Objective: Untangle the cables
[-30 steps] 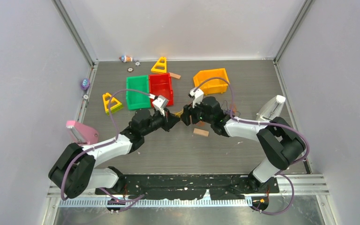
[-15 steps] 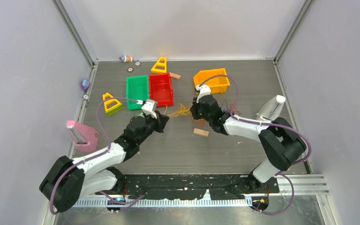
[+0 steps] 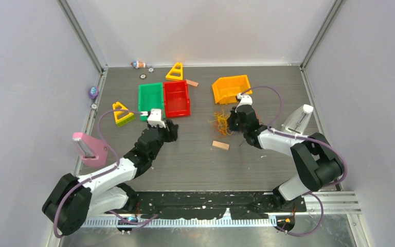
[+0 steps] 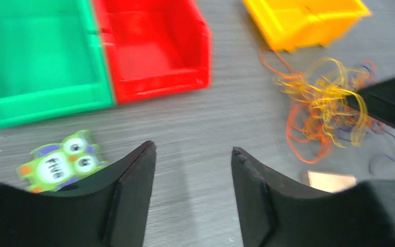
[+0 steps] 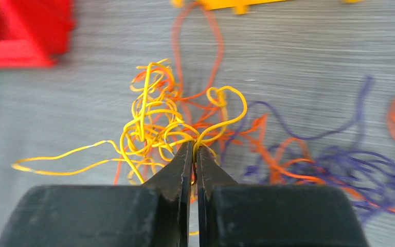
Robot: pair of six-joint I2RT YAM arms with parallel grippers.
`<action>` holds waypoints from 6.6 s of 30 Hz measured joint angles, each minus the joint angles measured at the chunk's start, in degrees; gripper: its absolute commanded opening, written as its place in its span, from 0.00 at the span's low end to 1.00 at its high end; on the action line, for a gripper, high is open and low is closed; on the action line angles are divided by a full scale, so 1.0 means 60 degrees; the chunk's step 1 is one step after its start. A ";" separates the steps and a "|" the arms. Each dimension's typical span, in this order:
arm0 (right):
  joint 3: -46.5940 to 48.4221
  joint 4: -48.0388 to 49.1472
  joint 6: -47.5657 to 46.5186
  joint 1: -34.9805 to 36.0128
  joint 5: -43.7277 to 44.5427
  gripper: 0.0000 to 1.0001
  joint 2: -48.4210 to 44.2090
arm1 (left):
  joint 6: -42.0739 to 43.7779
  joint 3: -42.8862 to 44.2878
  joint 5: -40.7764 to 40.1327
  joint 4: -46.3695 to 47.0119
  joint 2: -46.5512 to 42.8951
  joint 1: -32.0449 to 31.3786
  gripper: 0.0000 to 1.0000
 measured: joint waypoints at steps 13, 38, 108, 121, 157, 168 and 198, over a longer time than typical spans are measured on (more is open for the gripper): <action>-0.1147 0.4011 -0.0095 0.0058 -0.6182 0.05 -0.0302 | 0.0790 0.0750 0.4302 0.0579 0.1647 -0.0015 0.97; -0.0525 0.2841 -0.1486 0.1147 -0.5606 0.05 -0.0215 | -0.2590 0.2262 0.8014 0.0368 0.4532 0.1548 0.57; -0.0335 0.0772 -0.0878 0.0958 -0.0528 0.87 -0.0532 | -0.1177 -0.0117 0.3610 -0.0951 -0.0790 0.2240 0.00; -0.0335 0.1275 -0.2007 0.2397 -0.1053 0.81 -0.0794 | -0.1144 0.2714 0.3308 -0.3606 -0.2725 0.2240 0.00; 0.1603 -0.1377 -0.1643 0.3377 -0.0091 0.05 0.1494 | -0.1785 0.1694 -0.0812 -0.5635 -0.2561 0.2710 0.00; -0.1847 0.0878 0.0026 -0.0368 -0.0029 0.05 -0.3406 | -0.2535 0.1402 -0.3020 -0.6222 -0.2962 0.2980 0.00; -0.1464 0.0390 0.0798 -0.1035 -0.1719 0.05 -0.1785 | 0.2401 0.6524 0.3840 -0.7213 0.4109 0.0248 0.83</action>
